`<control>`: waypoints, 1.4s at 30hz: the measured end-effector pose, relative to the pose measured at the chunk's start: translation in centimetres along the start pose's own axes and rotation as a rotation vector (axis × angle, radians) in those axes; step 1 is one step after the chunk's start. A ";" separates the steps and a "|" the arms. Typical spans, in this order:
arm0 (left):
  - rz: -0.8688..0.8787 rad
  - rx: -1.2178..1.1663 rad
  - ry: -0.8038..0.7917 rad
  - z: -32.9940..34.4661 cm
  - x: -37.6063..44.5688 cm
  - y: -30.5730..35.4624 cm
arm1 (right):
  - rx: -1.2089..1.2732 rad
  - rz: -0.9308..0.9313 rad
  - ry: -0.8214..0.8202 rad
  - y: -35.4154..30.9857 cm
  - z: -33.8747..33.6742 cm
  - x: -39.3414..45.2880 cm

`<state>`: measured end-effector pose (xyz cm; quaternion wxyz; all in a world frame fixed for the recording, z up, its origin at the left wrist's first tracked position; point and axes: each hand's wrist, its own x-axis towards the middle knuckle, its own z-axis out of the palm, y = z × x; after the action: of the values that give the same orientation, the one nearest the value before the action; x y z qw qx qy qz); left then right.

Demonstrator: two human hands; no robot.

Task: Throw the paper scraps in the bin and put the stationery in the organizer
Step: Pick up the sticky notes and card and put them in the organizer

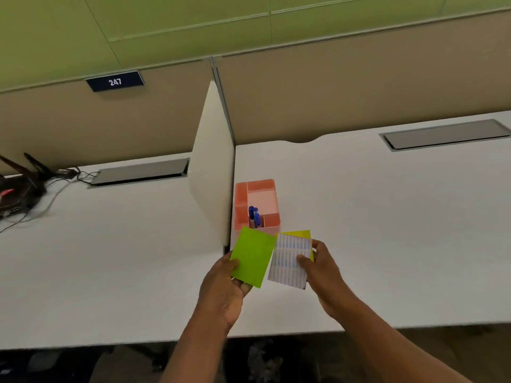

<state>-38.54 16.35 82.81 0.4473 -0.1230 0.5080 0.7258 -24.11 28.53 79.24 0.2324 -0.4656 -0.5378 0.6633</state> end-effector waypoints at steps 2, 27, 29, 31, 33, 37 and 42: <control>0.060 0.042 0.014 2.2 1.6 0.6 | -0.003 0.001 -0.039 -1.7 0.6 2.8; 0.367 1.205 0.043 3.7 14.2 -7.7 | -0.453 -0.062 -0.391 5.5 1.8 13.8; 0.318 1.240 0.033 3.1 14.6 -8.9 | -0.497 -0.015 -0.411 6.8 1.7 14.2; 0.312 1.263 0.026 2.9 14.7 -9.0 | -0.557 -0.009 -0.438 7.0 1.8 14.7; 0.318 1.289 0.027 2.9 14.9 -8.3 | -0.639 -0.088 -0.430 6.2 1.9 15.0; 0.399 1.356 -0.061 4.2 13.9 -4.4 | -0.731 -0.456 -0.304 2.0 1.4 14.3; 0.634 1.337 -0.106 7.0 12.5 2.0 | -0.692 -0.965 -0.350 -6.2 2.2 15.6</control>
<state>-45.27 28.71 79.31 0.2195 0.3634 0.8302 0.3612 -34.35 42.02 79.19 0.2501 -0.1024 -0.9019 0.3371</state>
